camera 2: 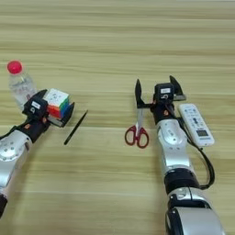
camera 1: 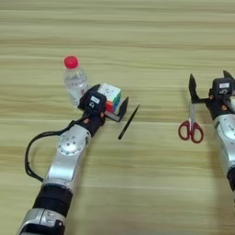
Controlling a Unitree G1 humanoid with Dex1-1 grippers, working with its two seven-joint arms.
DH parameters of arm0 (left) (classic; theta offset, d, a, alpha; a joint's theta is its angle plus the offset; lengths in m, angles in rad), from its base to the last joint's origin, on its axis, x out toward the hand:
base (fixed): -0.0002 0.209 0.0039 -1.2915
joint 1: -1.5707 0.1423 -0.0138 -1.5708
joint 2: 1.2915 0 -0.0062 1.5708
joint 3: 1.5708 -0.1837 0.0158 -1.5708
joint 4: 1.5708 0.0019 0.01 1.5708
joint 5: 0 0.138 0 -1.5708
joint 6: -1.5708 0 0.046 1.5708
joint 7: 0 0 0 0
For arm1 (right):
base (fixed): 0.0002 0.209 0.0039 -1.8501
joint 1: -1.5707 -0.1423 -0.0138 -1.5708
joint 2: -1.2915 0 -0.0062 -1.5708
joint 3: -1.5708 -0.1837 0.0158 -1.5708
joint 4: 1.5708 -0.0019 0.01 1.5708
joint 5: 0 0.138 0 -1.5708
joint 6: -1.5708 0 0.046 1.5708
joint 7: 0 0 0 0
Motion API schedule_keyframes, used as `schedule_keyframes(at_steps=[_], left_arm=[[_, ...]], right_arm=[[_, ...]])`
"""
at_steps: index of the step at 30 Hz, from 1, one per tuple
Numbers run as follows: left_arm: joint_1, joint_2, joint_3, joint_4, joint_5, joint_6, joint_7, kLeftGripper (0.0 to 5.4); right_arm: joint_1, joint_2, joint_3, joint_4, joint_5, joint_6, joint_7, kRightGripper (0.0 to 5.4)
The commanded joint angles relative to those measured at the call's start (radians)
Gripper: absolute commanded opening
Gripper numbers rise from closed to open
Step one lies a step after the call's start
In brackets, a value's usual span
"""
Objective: Move the objects on the table
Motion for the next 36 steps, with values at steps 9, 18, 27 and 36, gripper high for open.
schedule_keyframes(at_steps=[9, 18, 27, 36], left_arm=[[0.131, 0.003, -0.048, -0.163, 0.005, 0.074, 0.0, 5.36], [0.199, 0.014, -0.1, -0.247, 0.012, 0.109, -0.008, 5.36], [0.249, 0.025, -0.128, -0.281, 0.014, 0.141, -0.001, 5.36], [0.233, 0.043, -0.146, -0.213, 0.036, 0.192, -0.001, 5.36]], right_arm=[[-0.005, -0.001, 0.0, 0.013, -0.001, 0.008, -0.004, 5.4], [-0.008, -0.001, -0.001, 0.018, -0.001, 0.006, -0.003, 5.4], [-0.01, -0.002, -0.001, 0.022, -0.001, 0.005, -0.004, 5.4], [-0.01, -0.002, -0.001, 0.024, -0.001, 0.004, -0.004, 5.4]])
